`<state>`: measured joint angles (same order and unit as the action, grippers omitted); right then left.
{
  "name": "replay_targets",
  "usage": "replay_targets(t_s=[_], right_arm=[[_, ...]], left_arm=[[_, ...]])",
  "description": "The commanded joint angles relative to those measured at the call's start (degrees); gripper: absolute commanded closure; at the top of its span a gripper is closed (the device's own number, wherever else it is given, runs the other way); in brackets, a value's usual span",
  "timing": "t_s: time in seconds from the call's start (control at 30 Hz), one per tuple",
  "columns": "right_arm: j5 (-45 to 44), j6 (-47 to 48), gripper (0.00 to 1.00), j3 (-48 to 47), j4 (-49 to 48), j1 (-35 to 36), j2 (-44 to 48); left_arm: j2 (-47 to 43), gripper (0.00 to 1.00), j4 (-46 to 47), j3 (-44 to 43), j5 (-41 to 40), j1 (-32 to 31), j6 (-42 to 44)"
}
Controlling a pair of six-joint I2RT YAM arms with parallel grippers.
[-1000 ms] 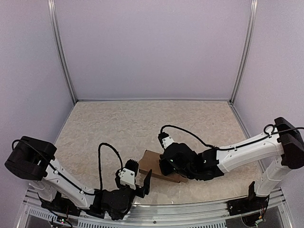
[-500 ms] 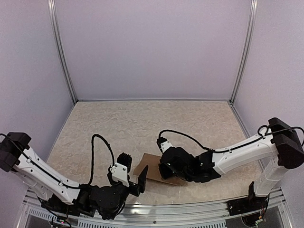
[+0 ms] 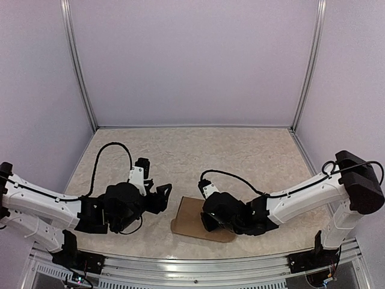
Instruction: Fold the paper box
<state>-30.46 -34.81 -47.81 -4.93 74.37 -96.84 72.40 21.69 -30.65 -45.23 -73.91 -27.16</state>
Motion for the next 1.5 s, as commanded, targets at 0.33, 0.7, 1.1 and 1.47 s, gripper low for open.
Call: replay_targets(t_s=[0.33, 0.7, 1.1, 1.47], right_arm=[[0.6, 4.4, 0.82, 2.1, 12.6, -0.5, 16.2], [19.5, -9.4, 0.63, 10.0, 19.6, -13.4, 26.0], [30.0, -16.5, 0.59, 14.9, 10.9, -15.3, 20.7], [30.3, -19.7, 0.65, 17.4, 5.9, -16.4, 18.4]], left_arm=[[-3.1, 0.34, -0.9, 3.7, 32.1, 13.7, -3.4], [1.9, 0.33, -6.5, -1.4, 53.3, 23.3, -8.2], [15.5, 0.34, -9.7, -8.6, 61.5, 23.8, -8.8], [20.1, 0.52, -12.0, -9.7, 62.2, 24.3, -9.8]])
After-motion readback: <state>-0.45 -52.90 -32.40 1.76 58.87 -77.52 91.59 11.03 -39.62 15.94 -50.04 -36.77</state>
